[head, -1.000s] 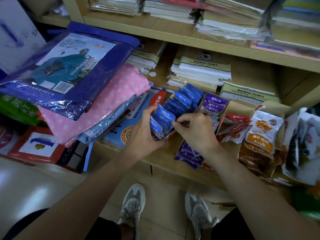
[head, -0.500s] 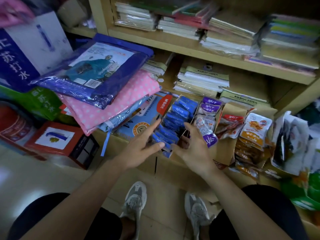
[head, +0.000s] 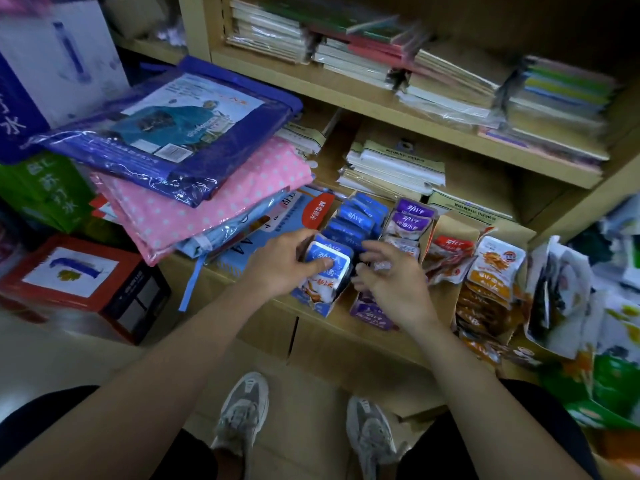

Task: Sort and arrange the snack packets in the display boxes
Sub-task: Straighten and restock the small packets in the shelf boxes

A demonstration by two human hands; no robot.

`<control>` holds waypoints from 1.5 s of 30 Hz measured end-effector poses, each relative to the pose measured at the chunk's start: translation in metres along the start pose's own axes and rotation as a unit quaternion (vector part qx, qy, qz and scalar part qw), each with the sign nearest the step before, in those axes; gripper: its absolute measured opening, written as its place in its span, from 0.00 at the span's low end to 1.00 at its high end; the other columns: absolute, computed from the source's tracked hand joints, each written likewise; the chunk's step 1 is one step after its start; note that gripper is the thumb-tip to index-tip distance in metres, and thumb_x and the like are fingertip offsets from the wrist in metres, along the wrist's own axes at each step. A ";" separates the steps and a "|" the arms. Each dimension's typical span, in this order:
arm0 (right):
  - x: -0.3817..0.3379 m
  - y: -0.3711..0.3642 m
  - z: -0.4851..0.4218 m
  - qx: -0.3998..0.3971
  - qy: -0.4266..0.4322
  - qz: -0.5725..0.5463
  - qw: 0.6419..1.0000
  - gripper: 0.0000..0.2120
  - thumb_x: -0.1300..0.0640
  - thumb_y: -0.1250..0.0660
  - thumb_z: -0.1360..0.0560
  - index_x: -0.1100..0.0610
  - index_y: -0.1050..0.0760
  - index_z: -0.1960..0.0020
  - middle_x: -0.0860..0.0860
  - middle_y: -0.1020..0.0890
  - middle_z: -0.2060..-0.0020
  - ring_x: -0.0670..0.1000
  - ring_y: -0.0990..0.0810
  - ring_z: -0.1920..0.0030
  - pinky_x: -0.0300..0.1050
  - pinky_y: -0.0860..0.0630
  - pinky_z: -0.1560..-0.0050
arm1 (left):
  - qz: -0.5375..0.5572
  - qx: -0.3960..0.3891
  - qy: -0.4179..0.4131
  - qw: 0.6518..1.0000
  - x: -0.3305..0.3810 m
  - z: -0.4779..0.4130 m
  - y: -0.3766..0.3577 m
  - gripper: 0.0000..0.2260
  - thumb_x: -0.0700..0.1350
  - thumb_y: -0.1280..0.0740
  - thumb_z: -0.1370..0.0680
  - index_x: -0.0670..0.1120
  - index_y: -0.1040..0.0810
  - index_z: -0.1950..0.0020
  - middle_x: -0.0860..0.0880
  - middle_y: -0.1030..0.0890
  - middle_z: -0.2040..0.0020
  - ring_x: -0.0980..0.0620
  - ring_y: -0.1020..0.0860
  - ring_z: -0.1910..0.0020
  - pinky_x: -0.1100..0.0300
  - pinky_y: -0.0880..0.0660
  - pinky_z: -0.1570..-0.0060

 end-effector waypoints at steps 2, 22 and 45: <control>-0.007 0.021 -0.012 0.068 0.032 0.026 0.997 0.18 0.61 0.30 0.22 0.55 0.23 0.33 0.46 0.17 0.49 0.46 0.16 0.55 0.52 0.17 0.48 | -0.010 0.012 -0.022 1.000 0.003 0.008 -0.001 0.31 0.66 0.31 0.25 0.55 0.31 0.25 0.52 0.23 0.40 0.49 0.21 0.44 0.48 0.23 0.44; -0.003 0.011 -0.004 0.020 -0.009 -0.073 0.997 0.28 0.57 0.31 0.20 0.53 0.35 0.23 0.47 0.26 0.28 0.45 0.27 0.31 0.41 0.29 0.32 | 0.186 0.033 -0.048 0.981 0.024 0.044 -0.007 0.31 0.52 0.31 0.21 0.54 0.37 0.20 0.65 0.31 0.28 0.78 0.34 0.34 0.71 0.31 0.34; -0.014 -0.011 0.024 -0.029 0.201 0.069 0.977 0.11 0.68 0.27 0.28 0.55 0.13 0.51 0.48 0.19 0.50 0.47 0.19 0.55 0.38 0.22 0.55 | -0.040 0.024 -0.230 0.972 0.029 0.066 0.026 0.20 0.45 0.22 0.27 0.52 0.17 0.36 0.56 0.21 0.47 0.57 0.22 0.47 0.64 0.25 0.46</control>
Point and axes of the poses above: each hand's wrist, its own z-axis away from the middle knuckle, its own y-axis out of the back of the hand, x = y × z, the point moved 7 cm from there along -z, towards the middle knuckle
